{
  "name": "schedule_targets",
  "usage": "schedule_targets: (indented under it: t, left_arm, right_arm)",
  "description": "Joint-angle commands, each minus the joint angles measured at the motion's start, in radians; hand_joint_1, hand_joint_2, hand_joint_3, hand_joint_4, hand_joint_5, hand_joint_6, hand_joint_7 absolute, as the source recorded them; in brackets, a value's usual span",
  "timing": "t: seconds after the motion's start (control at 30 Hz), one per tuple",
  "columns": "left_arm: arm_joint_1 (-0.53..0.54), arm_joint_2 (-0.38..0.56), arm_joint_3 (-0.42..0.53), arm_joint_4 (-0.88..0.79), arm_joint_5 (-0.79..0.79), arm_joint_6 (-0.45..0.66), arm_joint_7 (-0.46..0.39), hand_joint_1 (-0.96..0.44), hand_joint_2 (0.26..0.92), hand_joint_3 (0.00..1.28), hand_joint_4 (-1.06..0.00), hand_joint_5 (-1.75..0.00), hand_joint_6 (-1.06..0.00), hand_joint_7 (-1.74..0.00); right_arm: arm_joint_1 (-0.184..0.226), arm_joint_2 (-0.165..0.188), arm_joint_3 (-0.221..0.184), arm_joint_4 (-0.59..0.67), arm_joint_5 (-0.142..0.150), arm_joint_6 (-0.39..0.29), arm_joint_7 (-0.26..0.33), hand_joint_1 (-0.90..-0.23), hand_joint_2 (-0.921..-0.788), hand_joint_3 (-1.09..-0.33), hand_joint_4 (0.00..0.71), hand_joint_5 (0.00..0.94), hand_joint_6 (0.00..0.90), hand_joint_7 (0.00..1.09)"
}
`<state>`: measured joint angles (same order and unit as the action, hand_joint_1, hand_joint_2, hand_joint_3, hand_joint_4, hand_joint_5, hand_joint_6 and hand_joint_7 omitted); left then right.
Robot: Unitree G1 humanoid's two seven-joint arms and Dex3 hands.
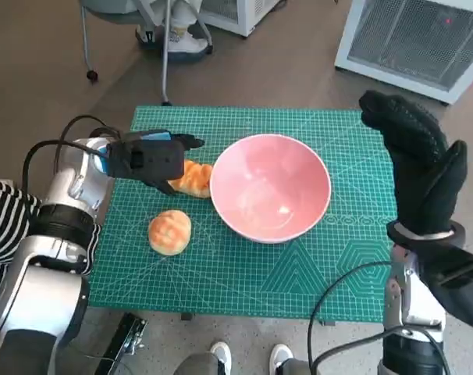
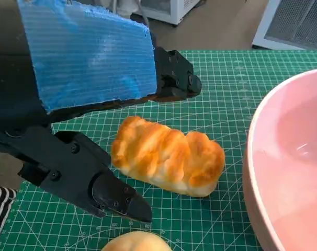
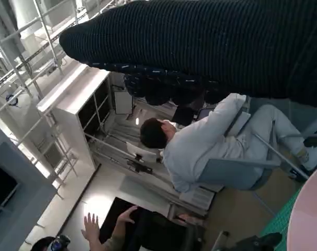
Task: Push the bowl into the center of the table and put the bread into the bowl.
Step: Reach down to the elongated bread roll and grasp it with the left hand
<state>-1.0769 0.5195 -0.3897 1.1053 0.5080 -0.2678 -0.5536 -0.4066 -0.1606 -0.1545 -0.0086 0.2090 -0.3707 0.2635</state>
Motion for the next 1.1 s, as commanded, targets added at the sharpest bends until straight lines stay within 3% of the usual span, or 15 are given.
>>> schedule_targets:
  t: [0.03,0.37,0.6,0.73,1.1]
  left_arm:
    - [-0.039,-0.063,-0.055,0.073,0.066,0.054,0.077,-0.29,0.752,0.00,-0.13,0.00,-0.25,0.00]
    - [-0.037,-0.123,-0.095,0.155,0.115,0.100,0.188,-0.26,0.752,0.00,-0.15,-0.01,-0.29,-0.02]
    - [-0.022,-0.149,-0.112,0.189,0.137,0.120,0.255,-0.18,0.763,0.00,-0.25,-0.04,-0.42,-0.07]
    - [-0.012,-0.158,-0.125,0.203,0.148,0.125,0.296,-0.13,0.781,0.01,-0.43,-0.05,-0.57,-0.09]
    - [0.016,-0.161,-0.161,0.228,0.187,0.106,0.386,-0.05,0.822,0.01,-0.83,-0.19,-0.76,-0.20]
  right_arm:
    - [0.023,-0.006,-0.002,0.002,-0.003,0.010,-0.008,-0.729,-0.921,-0.726,0.214,0.006,0.150,0.31]
    - [0.036,-0.002,0.000,-0.011,0.001,0.014,-0.009,-0.725,-0.921,-0.726,0.218,0.006,0.150,0.32]
    - [0.040,-0.003,-0.004,-0.012,0.005,0.014,-0.007,-0.722,-0.921,-0.726,0.218,0.005,0.148,0.33]
    - [0.043,-0.003,-0.005,-0.015,0.006,0.012,-0.007,-0.720,-0.921,-0.727,0.218,0.005,0.146,0.33]
    - [0.047,0.001,-0.003,-0.018,0.005,0.010,-0.010,-0.720,-0.921,-0.726,0.219,0.004,0.143,0.34]
